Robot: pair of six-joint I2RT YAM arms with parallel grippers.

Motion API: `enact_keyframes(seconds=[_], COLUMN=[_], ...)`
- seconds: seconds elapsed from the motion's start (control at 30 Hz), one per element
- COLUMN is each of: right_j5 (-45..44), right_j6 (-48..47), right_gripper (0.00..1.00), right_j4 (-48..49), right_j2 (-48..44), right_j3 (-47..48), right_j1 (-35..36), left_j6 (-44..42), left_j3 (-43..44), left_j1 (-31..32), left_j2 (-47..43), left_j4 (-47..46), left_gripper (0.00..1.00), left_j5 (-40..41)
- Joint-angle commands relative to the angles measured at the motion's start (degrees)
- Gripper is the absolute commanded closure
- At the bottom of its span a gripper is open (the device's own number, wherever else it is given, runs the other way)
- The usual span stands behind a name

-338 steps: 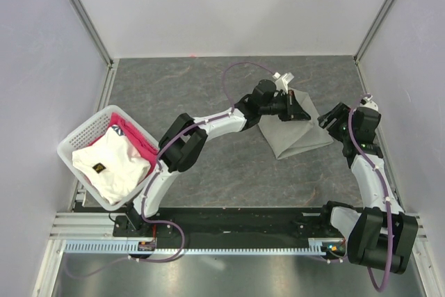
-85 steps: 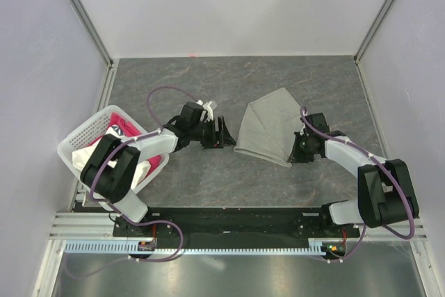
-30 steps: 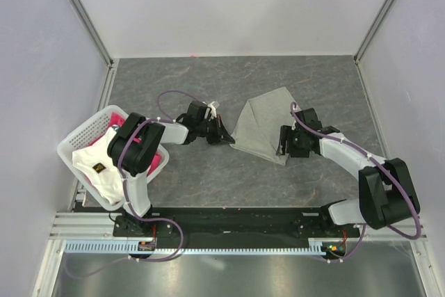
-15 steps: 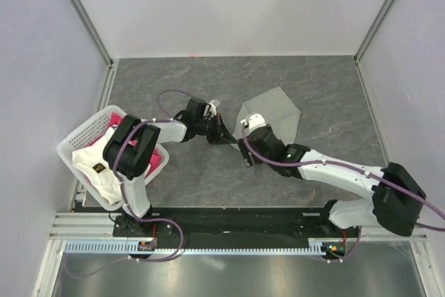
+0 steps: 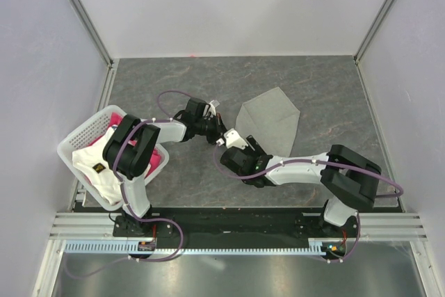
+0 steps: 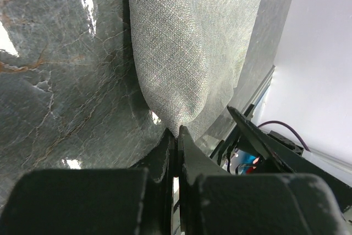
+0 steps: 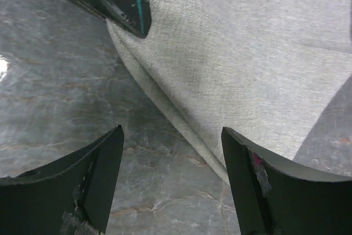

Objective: Fold the napkin, place the utensils inside, and roll it up
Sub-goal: Roll the napkin with the utensil

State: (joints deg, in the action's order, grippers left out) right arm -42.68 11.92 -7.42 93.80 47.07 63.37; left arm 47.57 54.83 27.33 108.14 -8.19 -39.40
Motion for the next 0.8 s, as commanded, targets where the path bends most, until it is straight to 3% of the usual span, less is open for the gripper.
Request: enact_keyframes(seconds=[0.0, 0.33, 0.63, 0.73, 0.77], right_j5=[-5.14, -8.57, -0.32, 4.34, 5.14], right_j6=[-1.81, -5.86, -10.25, -11.40, -11.40], right_gripper=[0.20, 0.30, 0.61, 0.71, 0.73], right_j4=[3.64, 6.98, 10.06, 9.71, 9.36], right_j2=[2.52, 7.89, 7.89, 7.02, 6.92], right_j3=[1.71, 1.71, 1.62, 1.88, 1.89], right_j1=[0.17, -1.06, -3.61, -4.83, -5.01], left_j6=[1.38, 0.77, -0.28, -0.55, -0.46], left_j3=[1.33, 1.07, 1.42, 1.51, 1.34], left_j1=[-0.61, -1.23, -1.49, -1.75, -1.84], left_j2=[-2.49, -2.32, -1.97, -1.88, -2.05], left_j4=[0.10, 0.19, 0.28, 0.10, -0.42], left_gripper=[0.98, 0.98, 0.98, 0.80, 0.69], left_j5=[-2.09, -3.14, -4.28, -4.46, -4.37])
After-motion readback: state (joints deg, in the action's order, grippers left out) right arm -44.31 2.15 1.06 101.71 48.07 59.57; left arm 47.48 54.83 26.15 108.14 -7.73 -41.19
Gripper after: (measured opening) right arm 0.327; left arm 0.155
